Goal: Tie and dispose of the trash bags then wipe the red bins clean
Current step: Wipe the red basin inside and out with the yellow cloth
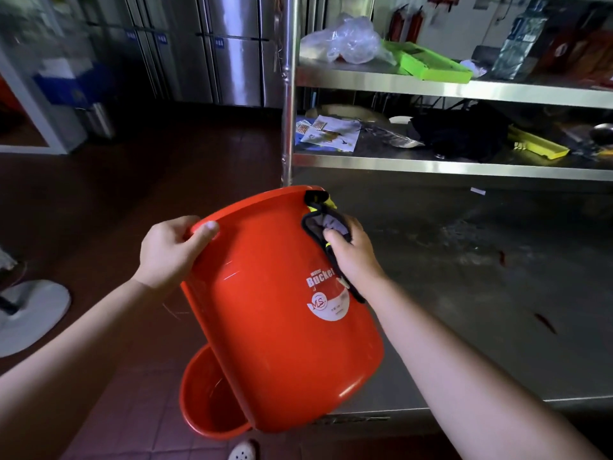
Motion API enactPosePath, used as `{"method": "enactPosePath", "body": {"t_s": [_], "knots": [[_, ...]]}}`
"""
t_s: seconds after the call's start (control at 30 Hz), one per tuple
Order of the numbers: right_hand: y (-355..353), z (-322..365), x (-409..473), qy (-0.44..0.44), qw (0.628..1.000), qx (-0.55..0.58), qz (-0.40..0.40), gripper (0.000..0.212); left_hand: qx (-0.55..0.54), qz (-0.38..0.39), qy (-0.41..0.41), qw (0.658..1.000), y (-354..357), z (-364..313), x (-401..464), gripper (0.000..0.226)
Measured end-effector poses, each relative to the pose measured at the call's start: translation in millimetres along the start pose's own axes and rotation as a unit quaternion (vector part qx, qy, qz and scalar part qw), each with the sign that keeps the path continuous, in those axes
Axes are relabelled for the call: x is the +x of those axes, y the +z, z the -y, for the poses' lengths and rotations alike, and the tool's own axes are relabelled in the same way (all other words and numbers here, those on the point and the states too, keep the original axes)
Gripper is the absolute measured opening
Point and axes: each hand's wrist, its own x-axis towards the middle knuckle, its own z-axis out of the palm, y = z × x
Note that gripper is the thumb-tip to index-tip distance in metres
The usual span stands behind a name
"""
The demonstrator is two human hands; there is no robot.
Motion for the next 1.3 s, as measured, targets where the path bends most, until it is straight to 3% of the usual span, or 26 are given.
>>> {"method": "enactPosePath", "body": {"t_s": [0.1, 0.2, 0.3, 0.47, 0.57, 0.83, 1.0, 1.07, 1.17, 1.23, 1.3], "knots": [[16, 9, -19, -0.116, 0.98, -0.162, 0.018, 0.044, -0.007, -0.001, -0.033, 0.999, 6, 14, -1, 0.058], [26, 21, -38, -0.205, 0.926, -0.317, 0.03, 0.053, 0.006, -0.003, -0.056, 0.998, 17, 19, -4, 0.058], [30, 27, -59, -0.225, 0.888, -0.393, 0.075, 0.055, 0.028, 0.011, -0.061, 0.998, 26, 14, 6, 0.065], [36, 7, -106, -0.354, 0.775, -0.495, 0.173, 0.055, 0.081, 0.044, -0.07, 0.993, 40, 2, 23, 0.057], [15, -1, -102, -0.351, 0.791, -0.473, 0.167, 0.053, 0.091, 0.041, -0.064, 0.993, 45, -2, 23, 0.058], [-44, -30, -83, -0.201, 0.927, -0.3, 0.1, 0.053, 0.065, 0.051, -0.075, 0.994, 49, -16, 9, 0.058], [-67, -35, -96, -0.09, 0.976, -0.191, 0.058, 0.056, -0.064, 0.148, -0.104, 0.981, 32, -21, -12, 0.017], [-64, -33, -109, -0.117, 0.963, -0.241, 0.032, 0.055, -0.088, 0.144, -0.124, 0.978, 25, -21, -23, 0.019], [-50, -31, -135, -0.212, 0.91, -0.355, -0.009, 0.051, -0.094, 0.122, -0.143, 0.978, 16, -20, -41, 0.019], [-39, -33, -155, -0.269, 0.88, -0.391, 0.008, 0.054, -0.083, 0.096, -0.154, 0.98, 13, -20, -54, 0.021], [-30, -42, -173, -0.336, 0.824, -0.453, 0.057, 0.058, -0.072, 0.066, -0.167, 0.981, 11, -20, -67, 0.028]]}}
